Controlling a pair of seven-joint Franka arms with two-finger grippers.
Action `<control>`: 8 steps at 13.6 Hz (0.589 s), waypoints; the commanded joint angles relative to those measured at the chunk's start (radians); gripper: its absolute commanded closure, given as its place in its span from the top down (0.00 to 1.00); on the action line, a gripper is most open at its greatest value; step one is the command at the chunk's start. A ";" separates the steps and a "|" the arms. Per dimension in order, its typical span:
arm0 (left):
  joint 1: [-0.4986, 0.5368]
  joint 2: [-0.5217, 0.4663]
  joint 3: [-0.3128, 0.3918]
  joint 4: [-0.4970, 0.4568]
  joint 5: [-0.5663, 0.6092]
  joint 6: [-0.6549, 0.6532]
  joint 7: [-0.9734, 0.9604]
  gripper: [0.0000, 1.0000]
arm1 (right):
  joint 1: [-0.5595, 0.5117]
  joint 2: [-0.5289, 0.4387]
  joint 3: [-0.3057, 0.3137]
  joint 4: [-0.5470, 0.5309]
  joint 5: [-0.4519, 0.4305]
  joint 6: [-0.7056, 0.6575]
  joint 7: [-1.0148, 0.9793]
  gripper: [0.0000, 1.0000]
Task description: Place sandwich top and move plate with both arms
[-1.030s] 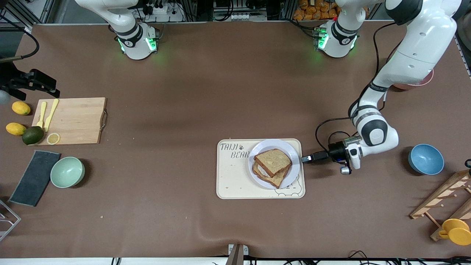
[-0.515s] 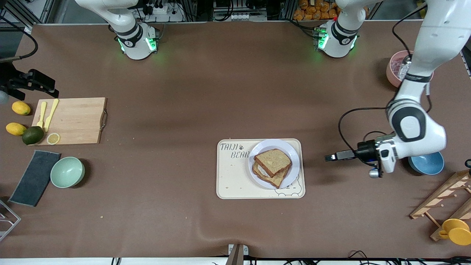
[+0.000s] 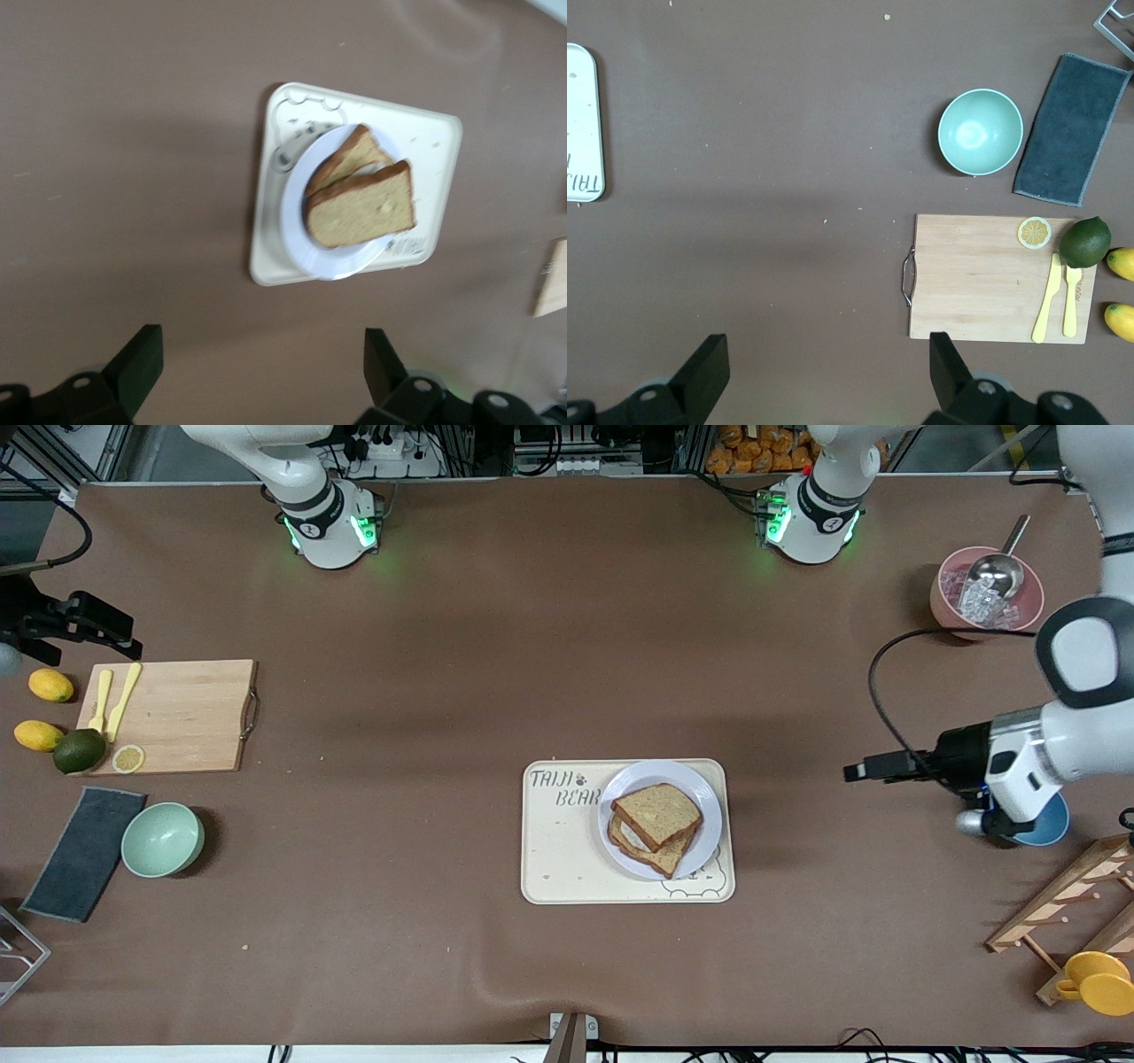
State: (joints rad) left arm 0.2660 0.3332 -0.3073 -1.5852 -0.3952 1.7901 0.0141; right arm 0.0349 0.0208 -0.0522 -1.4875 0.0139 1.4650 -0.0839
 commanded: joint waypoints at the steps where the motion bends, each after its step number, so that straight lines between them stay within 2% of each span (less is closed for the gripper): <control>1: -0.017 -0.054 -0.010 0.117 0.193 -0.160 -0.097 1.00 | -0.006 -0.010 0.002 -0.008 0.000 -0.006 -0.007 1.00; 3: -0.042 -0.109 -0.050 0.152 0.393 -0.251 -0.114 1.00 | -0.006 -0.010 0.002 -0.007 0.000 -0.006 -0.007 1.00; 4: -0.041 -0.158 -0.070 0.153 0.447 -0.262 -0.112 1.00 | -0.006 -0.010 0.002 -0.007 0.000 -0.006 -0.007 1.00; 8: -0.034 -0.279 -0.070 0.151 0.549 -0.317 -0.088 1.00 | -0.006 -0.010 0.002 -0.005 0.000 -0.005 -0.007 1.00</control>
State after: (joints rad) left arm 0.2224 0.1098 -0.3829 -1.4189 0.1121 1.4933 -0.0865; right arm 0.0349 0.0209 -0.0526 -1.4878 0.0139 1.4647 -0.0839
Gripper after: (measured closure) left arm 0.000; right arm 0.000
